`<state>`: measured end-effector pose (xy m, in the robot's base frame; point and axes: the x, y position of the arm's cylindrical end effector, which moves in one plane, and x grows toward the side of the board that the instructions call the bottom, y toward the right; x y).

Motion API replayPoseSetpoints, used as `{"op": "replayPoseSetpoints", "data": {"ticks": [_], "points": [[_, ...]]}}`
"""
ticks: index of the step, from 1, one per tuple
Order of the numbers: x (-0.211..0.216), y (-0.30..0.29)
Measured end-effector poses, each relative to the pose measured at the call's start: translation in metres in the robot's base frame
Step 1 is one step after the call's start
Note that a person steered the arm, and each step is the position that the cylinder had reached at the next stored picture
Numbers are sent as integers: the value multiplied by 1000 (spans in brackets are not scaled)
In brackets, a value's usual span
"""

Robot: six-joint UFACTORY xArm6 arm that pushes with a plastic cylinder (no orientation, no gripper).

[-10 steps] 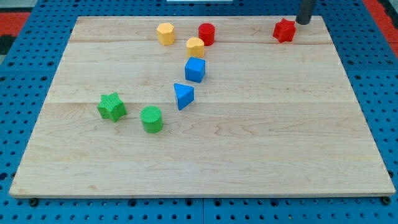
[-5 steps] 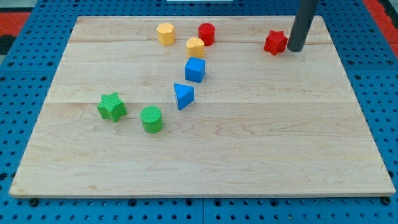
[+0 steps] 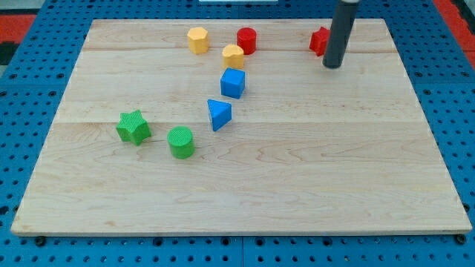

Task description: Place the red star parallel to the red circle

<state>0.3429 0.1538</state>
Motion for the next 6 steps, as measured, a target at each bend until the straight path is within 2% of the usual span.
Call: {"op": "replayPoseSetpoints", "data": {"ticks": [1, 2, 5, 6], "points": [[55, -9], [73, -12], [46, -21], [20, -66]]}}
